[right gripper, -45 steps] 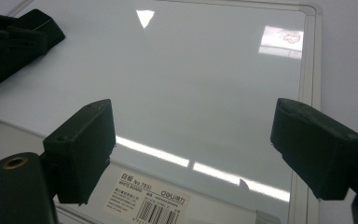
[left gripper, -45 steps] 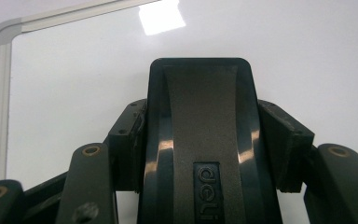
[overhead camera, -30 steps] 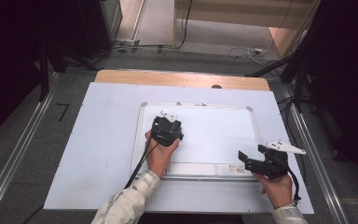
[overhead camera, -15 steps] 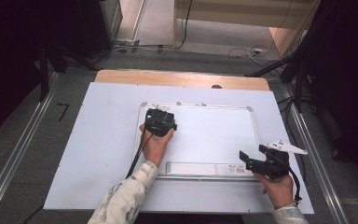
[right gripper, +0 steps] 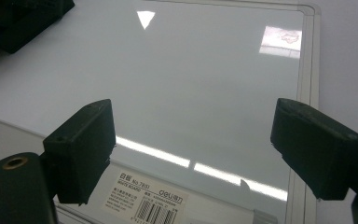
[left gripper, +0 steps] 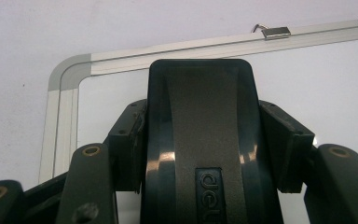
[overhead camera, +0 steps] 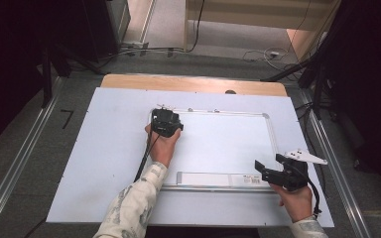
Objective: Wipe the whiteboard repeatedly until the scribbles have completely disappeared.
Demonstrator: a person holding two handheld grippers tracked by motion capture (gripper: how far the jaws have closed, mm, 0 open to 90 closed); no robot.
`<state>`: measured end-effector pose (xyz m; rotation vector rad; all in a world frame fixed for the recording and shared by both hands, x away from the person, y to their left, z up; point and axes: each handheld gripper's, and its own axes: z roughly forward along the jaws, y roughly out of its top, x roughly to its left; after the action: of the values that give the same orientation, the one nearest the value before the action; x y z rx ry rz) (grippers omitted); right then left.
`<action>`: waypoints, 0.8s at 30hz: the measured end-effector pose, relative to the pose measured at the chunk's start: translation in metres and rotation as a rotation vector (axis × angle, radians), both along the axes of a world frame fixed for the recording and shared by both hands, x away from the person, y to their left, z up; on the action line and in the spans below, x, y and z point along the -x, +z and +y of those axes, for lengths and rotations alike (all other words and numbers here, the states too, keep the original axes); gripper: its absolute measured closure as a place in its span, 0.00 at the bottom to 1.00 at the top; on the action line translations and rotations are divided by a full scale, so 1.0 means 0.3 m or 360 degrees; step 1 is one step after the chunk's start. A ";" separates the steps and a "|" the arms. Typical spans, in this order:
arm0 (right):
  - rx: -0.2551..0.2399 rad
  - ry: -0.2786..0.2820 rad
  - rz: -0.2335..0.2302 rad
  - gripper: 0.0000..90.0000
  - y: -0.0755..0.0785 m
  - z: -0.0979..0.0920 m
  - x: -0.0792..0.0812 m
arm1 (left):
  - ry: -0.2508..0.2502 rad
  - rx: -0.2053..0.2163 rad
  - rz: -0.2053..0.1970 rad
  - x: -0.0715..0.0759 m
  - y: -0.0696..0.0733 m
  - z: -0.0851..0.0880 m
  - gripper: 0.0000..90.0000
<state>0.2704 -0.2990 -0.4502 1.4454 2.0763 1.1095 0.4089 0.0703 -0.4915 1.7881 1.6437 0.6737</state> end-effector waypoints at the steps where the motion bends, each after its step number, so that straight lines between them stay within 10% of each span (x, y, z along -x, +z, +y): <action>1: -0.0001 -0.0001 -0.0001 0.14 0.000 -0.001 0.000 | 0.0008 -0.0001 0.0002 0.001 0.000 0.001 0.46; 24: 0.0016 0.0009 -0.0003 0.14 -0.002 0.010 -0.001 | -0.0045 0.0000 0.0020 0.158 -0.001 -0.036 0.46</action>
<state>0.2708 -0.2961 -0.4509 1.4346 2.0829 1.1006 0.3616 0.0595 -0.4919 1.8155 1.6235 0.6511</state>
